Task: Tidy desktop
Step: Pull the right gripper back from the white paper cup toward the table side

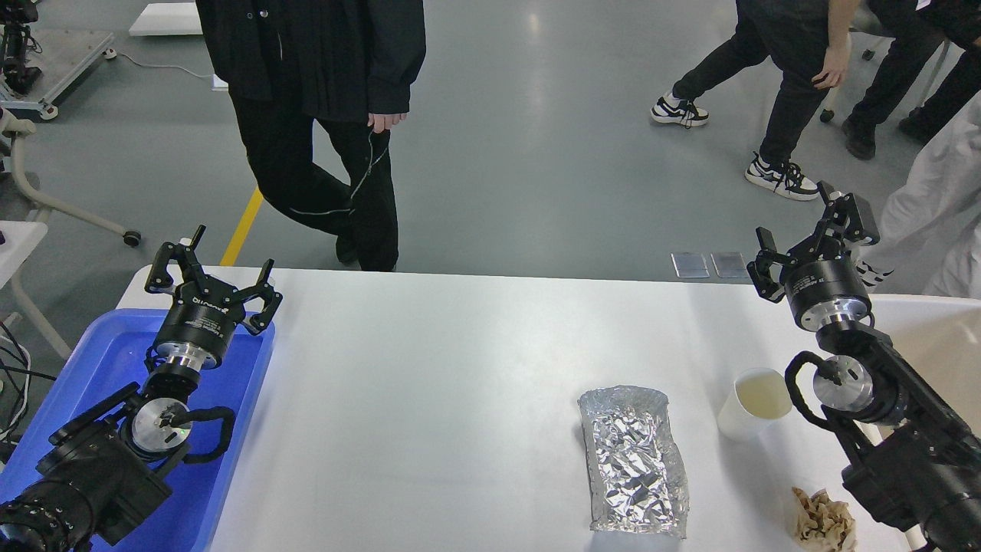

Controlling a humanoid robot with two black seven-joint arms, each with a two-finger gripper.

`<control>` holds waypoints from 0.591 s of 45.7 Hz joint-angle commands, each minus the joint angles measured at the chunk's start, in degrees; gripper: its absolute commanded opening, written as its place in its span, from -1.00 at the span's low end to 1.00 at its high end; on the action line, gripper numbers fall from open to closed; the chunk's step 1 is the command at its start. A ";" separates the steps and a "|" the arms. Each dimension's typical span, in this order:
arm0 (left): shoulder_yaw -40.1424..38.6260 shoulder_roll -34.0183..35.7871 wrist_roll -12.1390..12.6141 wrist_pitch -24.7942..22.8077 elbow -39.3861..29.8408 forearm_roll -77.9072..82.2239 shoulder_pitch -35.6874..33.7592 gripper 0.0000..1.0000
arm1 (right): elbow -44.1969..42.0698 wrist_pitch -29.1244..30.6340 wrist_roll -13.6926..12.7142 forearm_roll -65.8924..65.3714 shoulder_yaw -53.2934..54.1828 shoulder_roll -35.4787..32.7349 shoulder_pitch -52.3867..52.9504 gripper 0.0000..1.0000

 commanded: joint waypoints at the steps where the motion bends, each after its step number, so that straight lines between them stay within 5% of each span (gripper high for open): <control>1: 0.00 0.03 -0.01 -0.01 0.00 0.00 0.01 1.00 | 0.06 0.01 0.00 0.00 0.05 -0.23 -0.04 1.00; 27: 0.00 -0.06 -0.01 -0.01 0.00 0.00 0.01 1.00 | 0.59 0.53 0.00 0.00 0.05 -5.67 0.04 1.00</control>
